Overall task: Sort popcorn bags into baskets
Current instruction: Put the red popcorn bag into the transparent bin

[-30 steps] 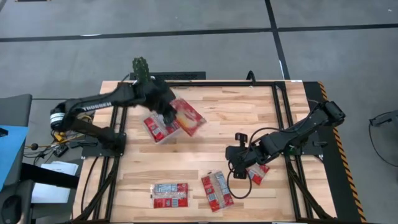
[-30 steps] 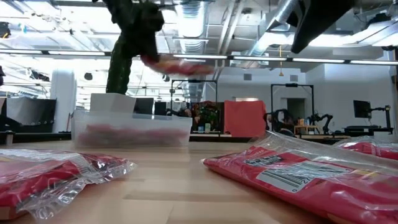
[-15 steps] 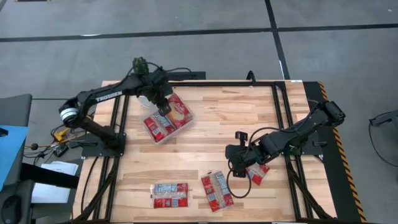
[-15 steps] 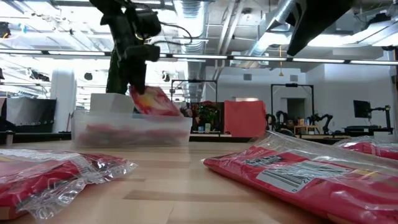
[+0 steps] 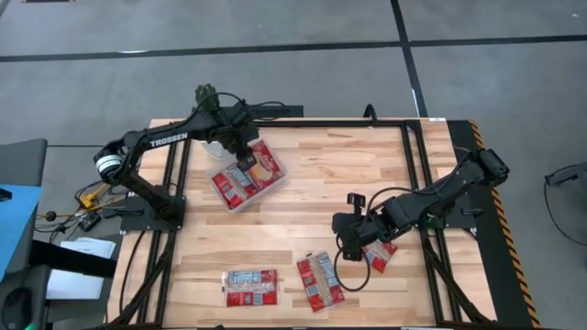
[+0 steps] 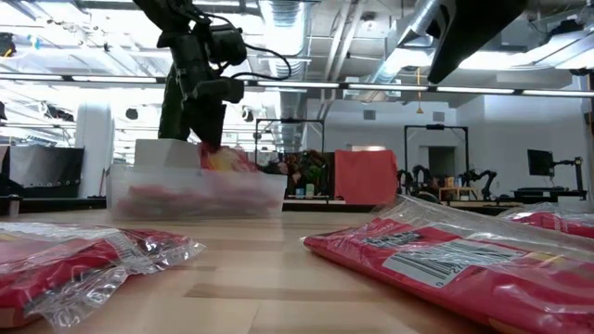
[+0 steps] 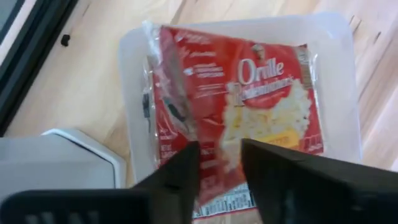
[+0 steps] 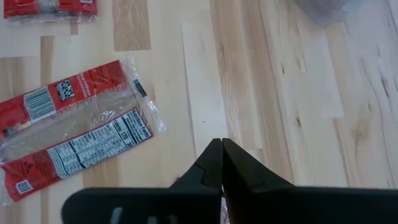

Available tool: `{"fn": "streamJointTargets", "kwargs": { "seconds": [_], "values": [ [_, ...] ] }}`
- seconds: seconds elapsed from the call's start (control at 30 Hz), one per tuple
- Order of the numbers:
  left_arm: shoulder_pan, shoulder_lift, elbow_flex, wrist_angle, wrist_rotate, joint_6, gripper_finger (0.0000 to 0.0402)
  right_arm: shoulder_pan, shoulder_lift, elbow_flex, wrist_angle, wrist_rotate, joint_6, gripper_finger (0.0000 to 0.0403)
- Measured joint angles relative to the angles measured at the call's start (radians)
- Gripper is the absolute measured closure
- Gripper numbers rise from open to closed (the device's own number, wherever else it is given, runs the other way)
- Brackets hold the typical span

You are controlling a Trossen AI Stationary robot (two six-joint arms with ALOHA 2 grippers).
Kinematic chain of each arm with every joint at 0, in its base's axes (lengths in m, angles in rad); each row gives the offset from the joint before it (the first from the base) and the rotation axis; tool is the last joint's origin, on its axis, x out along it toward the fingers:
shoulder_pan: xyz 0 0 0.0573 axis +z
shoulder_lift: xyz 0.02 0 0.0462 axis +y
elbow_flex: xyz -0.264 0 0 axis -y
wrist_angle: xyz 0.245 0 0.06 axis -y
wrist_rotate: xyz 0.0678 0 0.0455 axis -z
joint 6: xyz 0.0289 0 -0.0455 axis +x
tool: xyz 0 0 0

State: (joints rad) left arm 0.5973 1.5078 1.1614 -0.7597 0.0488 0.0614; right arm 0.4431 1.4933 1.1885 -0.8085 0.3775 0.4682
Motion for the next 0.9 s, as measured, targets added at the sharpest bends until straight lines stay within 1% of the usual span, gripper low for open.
{"fn": "streamJointTargets", "kwargs": {
  "seconds": [0.17,0.27,0.37,0.47,0.53,0.6,0.67,0.7,0.73,0.8,0.9],
  "values": [
    [-0.006,0.000,0.000,0.034,0.013,-0.054,0.0204,0.000,0.000,0.000,0.000,0.001,-0.003,0.0379],
    [-0.006,0.000,0.004,0.060,-0.003,-0.117,0.0162,0.000,0.000,0.000,0.000,0.015,-0.003,0.0373],
    [-0.006,0.000,0.042,0.053,-0.008,-0.126,0.0138,0.000,0.000,0.000,0.000,0.017,0.002,0.0370],
    [-0.006,0.000,0.101,0.011,-0.009,-0.141,0.0129,0.005,0.000,0.000,-0.012,0.017,0.047,0.0373],
    [-0.007,0.000,0.146,0.001,0.037,-0.185,0.0128,0.018,0.000,0.000,-0.067,0.012,0.136,0.0378],
    [-0.020,-0.001,0.177,0.032,0.148,-0.246,0.0128,0.049,0.000,-0.001,-0.150,0.011,0.261,0.0382],
    [-0.056,-0.001,0.185,0.112,0.266,-0.310,0.0128,0.094,0.000,-0.020,-0.203,0.011,0.409,0.0386],
    [-0.081,-0.001,0.184,0.160,0.307,-0.343,0.0128,0.119,0.000,-0.036,-0.222,0.010,0.484,0.0387],
    [-0.111,-0.001,0.179,0.211,0.329,-0.370,0.0128,0.145,0.000,-0.050,-0.234,0.002,0.560,0.0387],
    [-0.179,0.010,0.177,0.283,0.331,-0.409,0.0128,0.203,0.000,-0.072,-0.243,-0.015,0.698,0.0385],
    [-0.290,0.060,0.176,0.373,0.333,-0.465,0.0127,0.278,0.000,-0.114,-0.214,-0.021,0.891,0.0379]
  ]
}}
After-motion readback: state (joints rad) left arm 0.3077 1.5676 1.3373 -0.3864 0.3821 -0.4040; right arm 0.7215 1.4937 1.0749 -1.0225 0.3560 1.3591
